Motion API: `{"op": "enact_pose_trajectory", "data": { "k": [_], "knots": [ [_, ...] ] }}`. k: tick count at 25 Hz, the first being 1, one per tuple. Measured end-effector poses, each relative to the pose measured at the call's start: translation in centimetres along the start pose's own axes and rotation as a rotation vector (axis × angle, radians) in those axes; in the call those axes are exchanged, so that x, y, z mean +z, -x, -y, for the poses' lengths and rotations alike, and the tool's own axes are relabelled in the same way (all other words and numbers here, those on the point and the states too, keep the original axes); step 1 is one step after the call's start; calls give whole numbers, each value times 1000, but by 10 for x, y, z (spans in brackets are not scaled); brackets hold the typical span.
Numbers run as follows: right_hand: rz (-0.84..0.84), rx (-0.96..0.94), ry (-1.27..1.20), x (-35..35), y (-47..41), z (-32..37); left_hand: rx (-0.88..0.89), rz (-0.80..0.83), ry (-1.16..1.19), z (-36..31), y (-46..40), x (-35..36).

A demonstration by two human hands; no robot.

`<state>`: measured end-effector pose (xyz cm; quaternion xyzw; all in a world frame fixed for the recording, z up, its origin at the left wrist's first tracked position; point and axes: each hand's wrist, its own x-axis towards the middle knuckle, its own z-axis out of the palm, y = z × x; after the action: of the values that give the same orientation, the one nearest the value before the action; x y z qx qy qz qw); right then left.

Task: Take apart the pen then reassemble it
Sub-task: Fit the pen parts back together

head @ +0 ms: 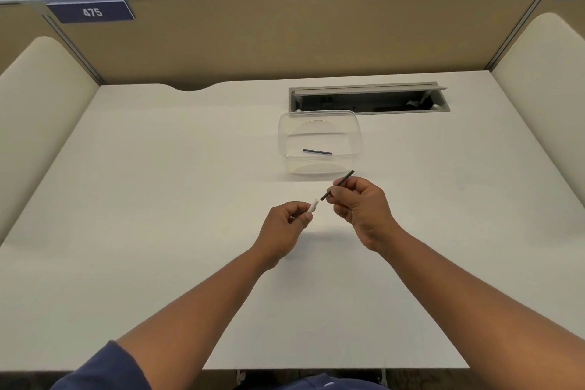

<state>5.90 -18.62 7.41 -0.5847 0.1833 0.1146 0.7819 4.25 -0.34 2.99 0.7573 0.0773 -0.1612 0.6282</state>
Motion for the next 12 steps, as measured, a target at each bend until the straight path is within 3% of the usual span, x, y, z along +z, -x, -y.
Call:
{"op": "enact_pose_trajectory", "data": {
  "k": [12],
  "knots": [
    [24, -47, 158, 1, -1, -7, 21, 3, -50, -1, 2, 0]
  ]
}}
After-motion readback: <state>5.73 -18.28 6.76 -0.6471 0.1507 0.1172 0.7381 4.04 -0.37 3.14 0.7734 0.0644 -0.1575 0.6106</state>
